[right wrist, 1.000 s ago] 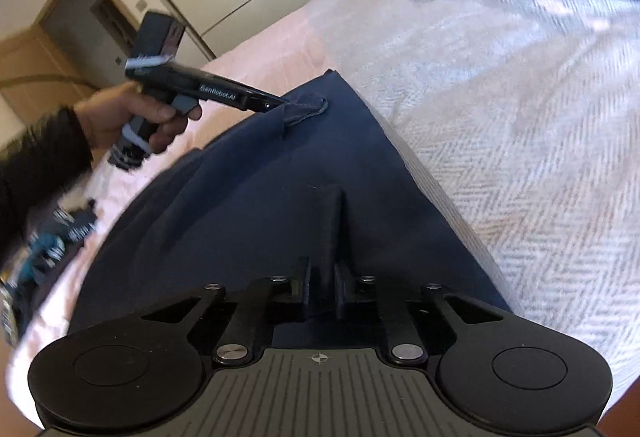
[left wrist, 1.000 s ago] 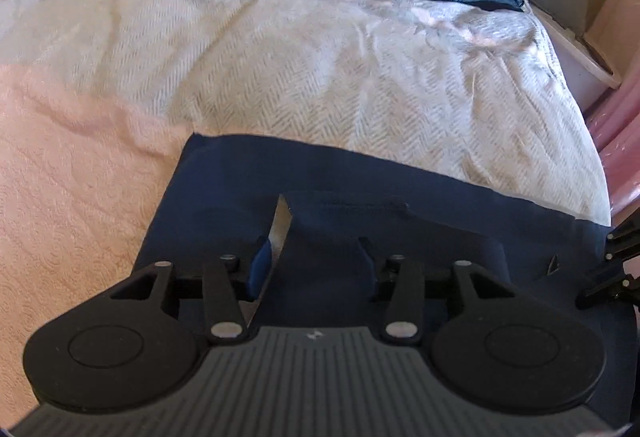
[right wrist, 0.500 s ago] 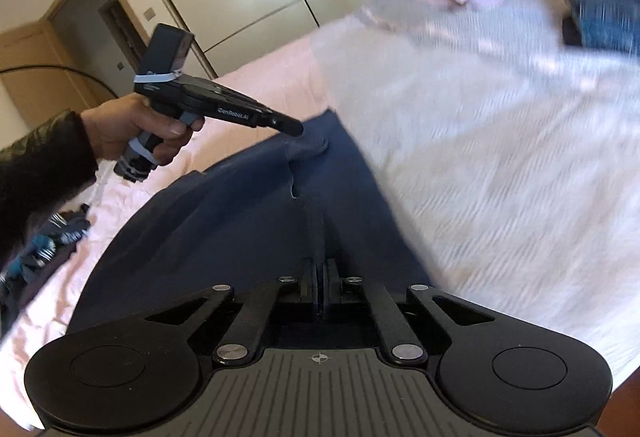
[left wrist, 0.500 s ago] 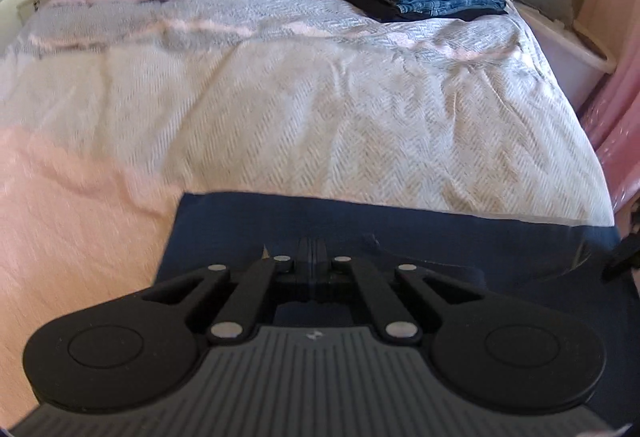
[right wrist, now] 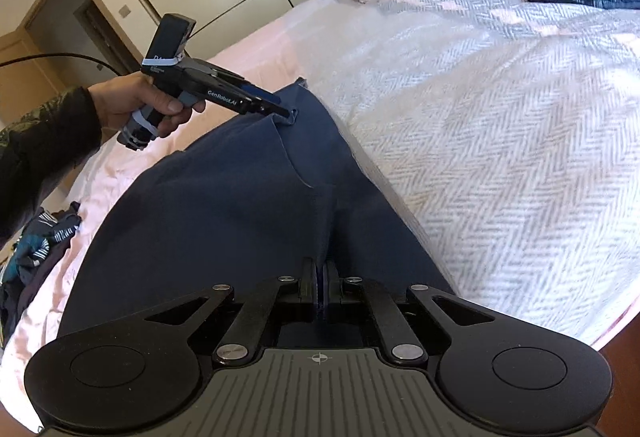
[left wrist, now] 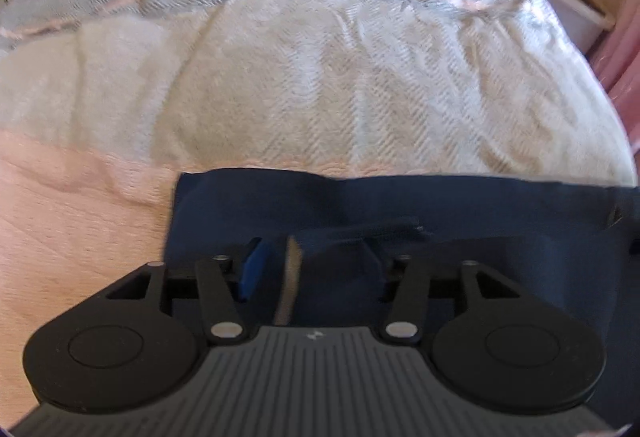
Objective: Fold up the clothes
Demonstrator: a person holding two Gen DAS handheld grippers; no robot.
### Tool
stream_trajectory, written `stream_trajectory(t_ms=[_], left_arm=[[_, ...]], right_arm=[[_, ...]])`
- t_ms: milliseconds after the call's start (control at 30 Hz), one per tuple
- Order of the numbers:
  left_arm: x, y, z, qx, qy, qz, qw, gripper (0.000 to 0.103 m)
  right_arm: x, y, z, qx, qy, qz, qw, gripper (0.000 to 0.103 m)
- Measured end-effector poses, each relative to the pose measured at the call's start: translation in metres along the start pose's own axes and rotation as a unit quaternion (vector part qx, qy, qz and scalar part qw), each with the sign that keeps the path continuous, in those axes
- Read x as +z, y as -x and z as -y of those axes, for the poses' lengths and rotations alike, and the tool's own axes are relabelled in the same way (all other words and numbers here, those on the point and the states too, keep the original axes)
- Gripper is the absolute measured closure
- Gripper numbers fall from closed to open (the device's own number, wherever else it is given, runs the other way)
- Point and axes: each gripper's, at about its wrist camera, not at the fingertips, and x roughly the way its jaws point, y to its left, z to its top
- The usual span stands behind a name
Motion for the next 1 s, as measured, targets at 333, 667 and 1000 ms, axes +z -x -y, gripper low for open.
stream_trajectory(t_ms=[333,667,1000], left_arm=[[0.004,0.047,0.013,0.057,-0.013,0.096,0.9937,0.103],[0.002,-0.001,0.003,0.088,0.01,0.052,0.9947,0.099],[-0.031,0.06,0.009,0.153,0.046,0.066,0.985,0.082]], right_arm=[[0.014,0.027,-0.015,-0.006,0.047,0.039,0.998,0.103],[0.005,0.007,0.009,-0.036,0.013,0.004,0.999,0.103],[0.01,0.031,0.011,-0.067,0.024,0.033,0.997,0.102]])
